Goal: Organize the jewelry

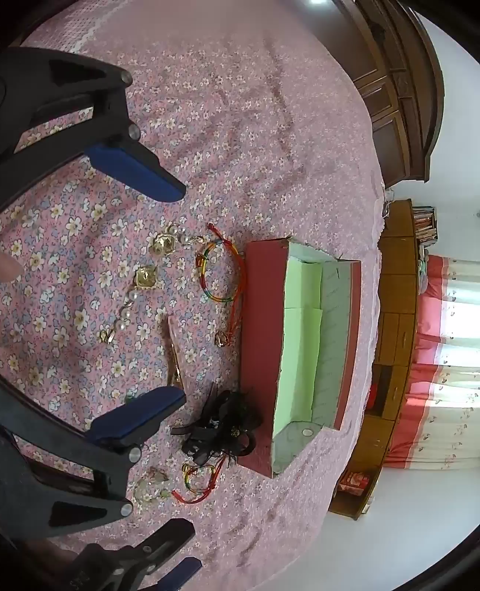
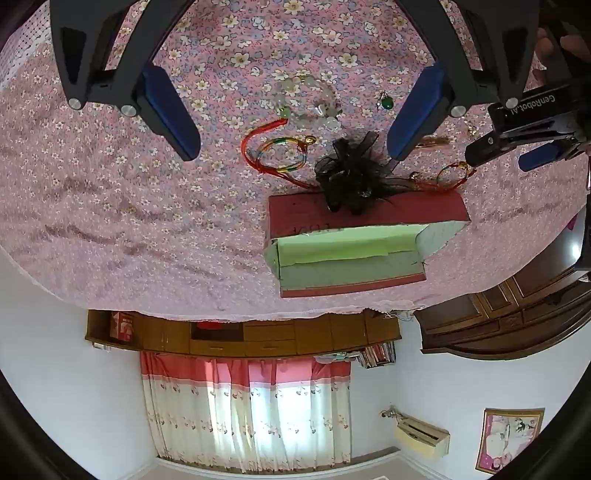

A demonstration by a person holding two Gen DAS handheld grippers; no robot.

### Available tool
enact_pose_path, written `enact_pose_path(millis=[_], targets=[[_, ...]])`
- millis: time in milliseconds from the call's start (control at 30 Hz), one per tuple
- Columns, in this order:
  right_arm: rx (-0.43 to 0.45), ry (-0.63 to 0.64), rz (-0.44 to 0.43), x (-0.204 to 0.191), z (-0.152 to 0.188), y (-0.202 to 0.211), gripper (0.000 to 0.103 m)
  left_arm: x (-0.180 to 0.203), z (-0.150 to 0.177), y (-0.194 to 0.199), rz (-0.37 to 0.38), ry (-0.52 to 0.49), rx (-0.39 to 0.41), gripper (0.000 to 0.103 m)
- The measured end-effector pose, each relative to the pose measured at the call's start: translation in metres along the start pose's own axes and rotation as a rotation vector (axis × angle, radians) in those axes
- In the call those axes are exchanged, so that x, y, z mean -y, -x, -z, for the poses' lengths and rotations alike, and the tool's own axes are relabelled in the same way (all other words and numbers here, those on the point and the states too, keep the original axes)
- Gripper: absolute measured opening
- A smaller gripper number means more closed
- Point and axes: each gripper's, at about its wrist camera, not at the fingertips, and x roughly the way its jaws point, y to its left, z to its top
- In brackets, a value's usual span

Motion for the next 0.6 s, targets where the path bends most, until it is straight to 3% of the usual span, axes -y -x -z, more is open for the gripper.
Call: enact_pose_path(millis=[600], targets=[[-0.006, -0.021, -0.007, 0.0022, 0.0003, 0.0015, 0.103, 0.0017, -0.0013, 0.0022, -0.005, -0.016, 0.009, 0.094]])
